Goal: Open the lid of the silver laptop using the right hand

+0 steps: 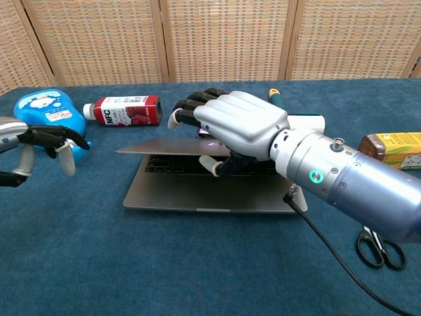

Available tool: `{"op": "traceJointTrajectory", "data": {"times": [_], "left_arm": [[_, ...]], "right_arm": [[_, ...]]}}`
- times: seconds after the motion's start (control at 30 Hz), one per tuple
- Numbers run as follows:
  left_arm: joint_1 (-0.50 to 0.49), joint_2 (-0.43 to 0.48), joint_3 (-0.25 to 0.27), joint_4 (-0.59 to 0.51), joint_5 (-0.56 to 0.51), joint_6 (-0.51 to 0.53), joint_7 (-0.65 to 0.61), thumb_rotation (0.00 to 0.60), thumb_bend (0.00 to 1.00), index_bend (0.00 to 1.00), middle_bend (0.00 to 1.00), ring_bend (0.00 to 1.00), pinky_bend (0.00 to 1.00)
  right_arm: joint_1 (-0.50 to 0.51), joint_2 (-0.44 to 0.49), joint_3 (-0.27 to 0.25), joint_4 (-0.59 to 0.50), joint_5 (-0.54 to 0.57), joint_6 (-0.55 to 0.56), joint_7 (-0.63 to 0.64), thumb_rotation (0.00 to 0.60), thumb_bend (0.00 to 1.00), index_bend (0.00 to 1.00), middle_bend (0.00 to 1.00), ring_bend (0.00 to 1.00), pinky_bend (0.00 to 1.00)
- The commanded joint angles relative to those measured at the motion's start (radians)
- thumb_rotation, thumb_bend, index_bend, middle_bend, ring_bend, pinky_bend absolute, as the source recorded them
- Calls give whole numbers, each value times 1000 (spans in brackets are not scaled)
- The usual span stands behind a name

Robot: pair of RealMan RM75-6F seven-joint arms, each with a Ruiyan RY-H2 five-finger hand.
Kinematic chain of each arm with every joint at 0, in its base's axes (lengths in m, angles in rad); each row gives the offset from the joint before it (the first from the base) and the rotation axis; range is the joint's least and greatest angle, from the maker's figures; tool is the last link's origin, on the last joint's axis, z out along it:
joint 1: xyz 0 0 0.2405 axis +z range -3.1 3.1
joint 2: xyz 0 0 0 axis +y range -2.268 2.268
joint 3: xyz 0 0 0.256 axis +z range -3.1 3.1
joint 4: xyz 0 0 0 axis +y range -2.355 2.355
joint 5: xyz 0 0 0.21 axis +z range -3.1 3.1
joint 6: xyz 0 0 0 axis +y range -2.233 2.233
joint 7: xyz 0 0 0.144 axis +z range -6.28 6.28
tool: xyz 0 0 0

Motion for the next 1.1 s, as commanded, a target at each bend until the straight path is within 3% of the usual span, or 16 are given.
{"op": "traceJointTrajectory", "data": {"times": [0.03,0.5,1.1], "left_arm": [[-22,-44,5,24,5,-7,-8,600,1000,447,229,277,338],[-116,-200,4,98,-42,-117,38,600,1000,445,229,277,338],[-181,-297,0,160,-122,-205,91,600,1000,438,229,277,338]], "right_arm": [[2,0,2,3,4,-2,3,600,641,218,170,48,56],[8,5,7,26,20,0,33,600,642,218,170,48,61],[26,18,27,18,32,4,40,600,643,218,170,48,61]]}}
